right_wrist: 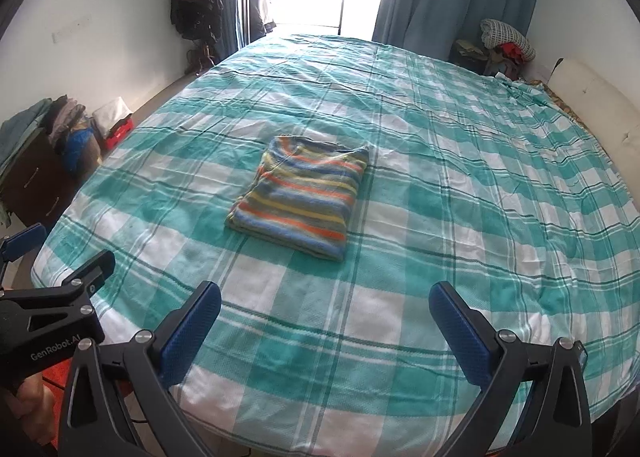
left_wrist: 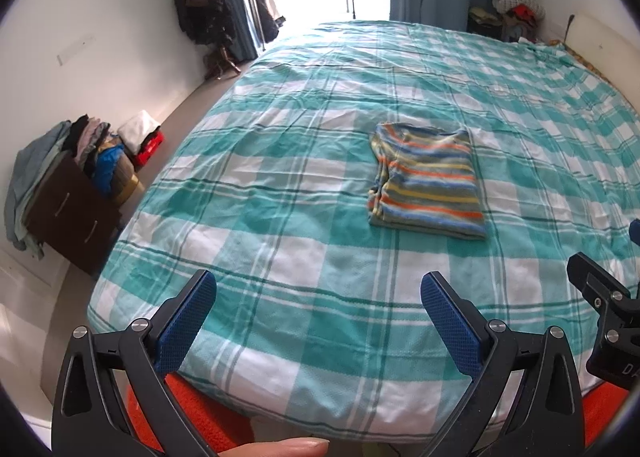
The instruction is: Fold small clothes
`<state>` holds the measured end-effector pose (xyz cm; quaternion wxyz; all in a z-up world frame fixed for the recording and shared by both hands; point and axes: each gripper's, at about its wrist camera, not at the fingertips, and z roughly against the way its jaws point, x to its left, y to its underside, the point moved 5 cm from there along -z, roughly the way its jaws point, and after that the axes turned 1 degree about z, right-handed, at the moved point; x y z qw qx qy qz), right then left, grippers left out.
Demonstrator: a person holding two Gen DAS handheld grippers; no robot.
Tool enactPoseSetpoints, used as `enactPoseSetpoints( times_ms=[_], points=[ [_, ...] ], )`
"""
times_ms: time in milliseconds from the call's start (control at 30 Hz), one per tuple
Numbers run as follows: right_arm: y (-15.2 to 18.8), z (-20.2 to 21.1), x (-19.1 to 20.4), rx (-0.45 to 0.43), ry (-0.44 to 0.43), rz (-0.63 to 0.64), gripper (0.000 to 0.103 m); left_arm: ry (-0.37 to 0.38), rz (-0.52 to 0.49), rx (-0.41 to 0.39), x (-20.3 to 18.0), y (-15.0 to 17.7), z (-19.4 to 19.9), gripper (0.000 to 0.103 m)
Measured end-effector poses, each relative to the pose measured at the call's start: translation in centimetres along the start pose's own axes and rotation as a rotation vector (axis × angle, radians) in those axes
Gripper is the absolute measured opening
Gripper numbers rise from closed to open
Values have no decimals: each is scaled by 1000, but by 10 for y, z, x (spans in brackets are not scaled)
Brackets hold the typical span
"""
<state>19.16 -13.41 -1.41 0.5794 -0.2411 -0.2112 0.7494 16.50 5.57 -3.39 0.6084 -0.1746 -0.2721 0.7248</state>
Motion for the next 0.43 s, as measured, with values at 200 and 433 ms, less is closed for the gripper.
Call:
enactPoseSetpoints(
  times_ms=[200,433],
  points=[
    [-1,-7,-5,10,7,-7,103,5,-13,11,-7,-2,-7,102],
    [-2,-10,-7,9,7,-9,103,21,1,21,-7,-2,-10,102]
  ],
)
